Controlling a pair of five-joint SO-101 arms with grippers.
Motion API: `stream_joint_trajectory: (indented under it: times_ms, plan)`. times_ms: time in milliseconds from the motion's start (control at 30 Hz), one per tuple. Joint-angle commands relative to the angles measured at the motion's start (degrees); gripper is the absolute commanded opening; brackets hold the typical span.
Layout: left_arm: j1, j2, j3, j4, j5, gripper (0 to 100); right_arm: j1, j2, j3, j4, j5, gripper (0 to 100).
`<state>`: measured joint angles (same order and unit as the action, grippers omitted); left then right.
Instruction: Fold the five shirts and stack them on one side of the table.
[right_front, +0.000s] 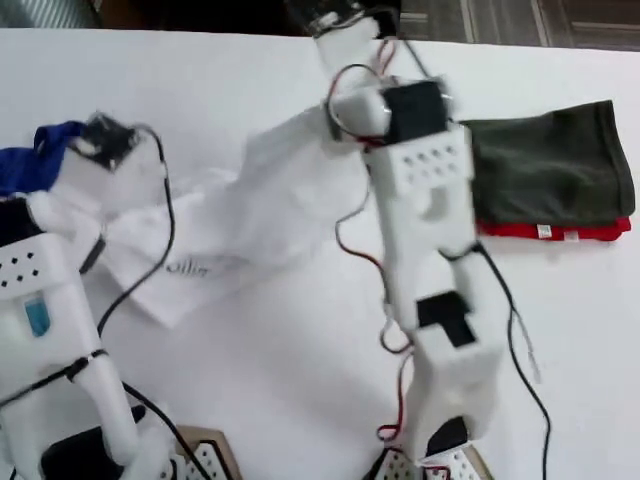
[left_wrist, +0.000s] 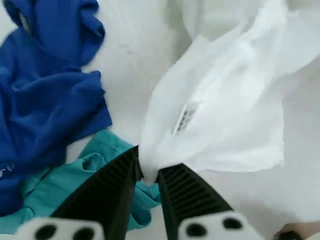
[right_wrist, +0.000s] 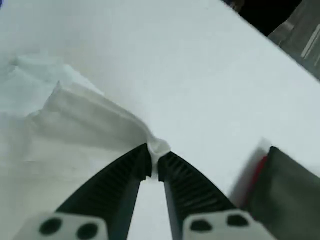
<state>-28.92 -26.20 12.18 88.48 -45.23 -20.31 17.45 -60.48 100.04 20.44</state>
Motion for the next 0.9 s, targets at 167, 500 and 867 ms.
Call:
stream_joint_trajectory:
  times_ms: [167,500,867]
  plan:
    - [9.23,-0.53,-28.97,7.91,3.08,2,6.64,-19.21,-0.7,-3.47,0.7,2.0]
    - [10.29,-0.62,-44.26,9.05,3.08,2,8.48,-32.84,-0.62,-10.33,3.43,2.0]
    - [10.11,-0.62,-53.05,10.46,2.73,2,8.57,-35.74,-2.99,-14.55,3.52,2.0]
